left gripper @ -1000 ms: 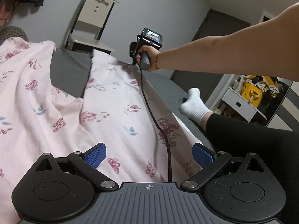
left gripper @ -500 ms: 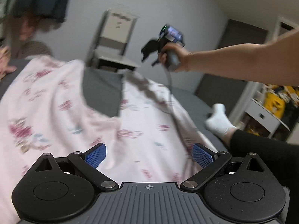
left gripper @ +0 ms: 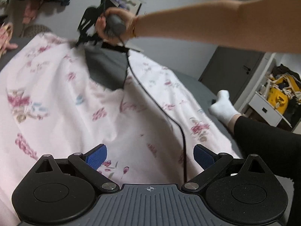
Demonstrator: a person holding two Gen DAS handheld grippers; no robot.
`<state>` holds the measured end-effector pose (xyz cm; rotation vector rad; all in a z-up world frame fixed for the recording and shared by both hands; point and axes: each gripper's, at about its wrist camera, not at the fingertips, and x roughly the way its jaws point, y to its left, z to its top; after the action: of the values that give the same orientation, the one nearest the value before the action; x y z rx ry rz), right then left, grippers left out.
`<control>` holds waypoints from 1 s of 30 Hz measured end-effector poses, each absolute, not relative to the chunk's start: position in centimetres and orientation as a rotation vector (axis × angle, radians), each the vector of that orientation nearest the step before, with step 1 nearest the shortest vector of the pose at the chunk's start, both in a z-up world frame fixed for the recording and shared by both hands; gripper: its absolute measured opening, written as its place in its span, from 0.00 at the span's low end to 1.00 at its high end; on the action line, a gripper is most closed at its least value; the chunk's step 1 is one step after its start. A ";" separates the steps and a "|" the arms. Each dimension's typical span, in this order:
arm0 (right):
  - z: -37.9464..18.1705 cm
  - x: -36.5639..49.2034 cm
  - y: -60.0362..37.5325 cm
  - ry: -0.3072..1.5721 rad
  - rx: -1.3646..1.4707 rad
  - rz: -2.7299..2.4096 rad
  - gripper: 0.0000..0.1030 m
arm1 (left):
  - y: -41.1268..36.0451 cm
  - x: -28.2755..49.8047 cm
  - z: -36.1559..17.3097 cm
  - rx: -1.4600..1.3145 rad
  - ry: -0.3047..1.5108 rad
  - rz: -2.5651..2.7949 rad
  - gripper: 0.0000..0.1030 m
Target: Fold clothes
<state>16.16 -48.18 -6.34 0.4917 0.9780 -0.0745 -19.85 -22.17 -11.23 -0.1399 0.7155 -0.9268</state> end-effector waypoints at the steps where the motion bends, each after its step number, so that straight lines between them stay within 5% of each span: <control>1: -5.1 16.1 -48.1 0.919 0.490 -0.055 0.04 | -22.1 -20.0 -11.4 -0.137 0.708 -0.923 0.96; 4: -1.8 15.6 -48.4 0.753 0.497 -0.003 0.04 | -22.2 -20.4 -11.6 -0.113 0.688 -0.919 0.96; 9: -3.7 17.4 -49.2 0.883 0.464 -0.134 0.04 | -22.8 -21.1 -11.6 -0.067 0.660 -0.915 0.96; 12: -6.3 18.3 -49.6 1.016 0.445 -0.207 0.28 | -22.7 -21.0 -11.3 -0.070 0.654 -0.919 0.96; 14: -5.5 17.1 -49.8 0.965 0.449 -0.215 0.50 | -22.3 -21.0 -10.7 -0.098 0.637 -0.918 0.96; 16: -3.8 15.6 -49.8 0.904 0.401 -0.212 0.60 | -21.8 -21.0 -9.7 -0.127 0.599 -0.914 0.96; 24: 2.6 6.0 -45.8 0.906 0.279 0.011 0.61 | -17.3 -19.7 -4.6 -0.089 0.457 -0.735 0.96; 30: 4.2 4.5 -37.5 0.898 0.204 0.062 0.53 | -12.8 -16.9 -5.0 -0.081 0.554 -0.525 0.96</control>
<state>4.51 -37.45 4.24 0.2037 0.8978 0.0620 -16.88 -12.84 -4.98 -0.0811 0.5542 -0.5249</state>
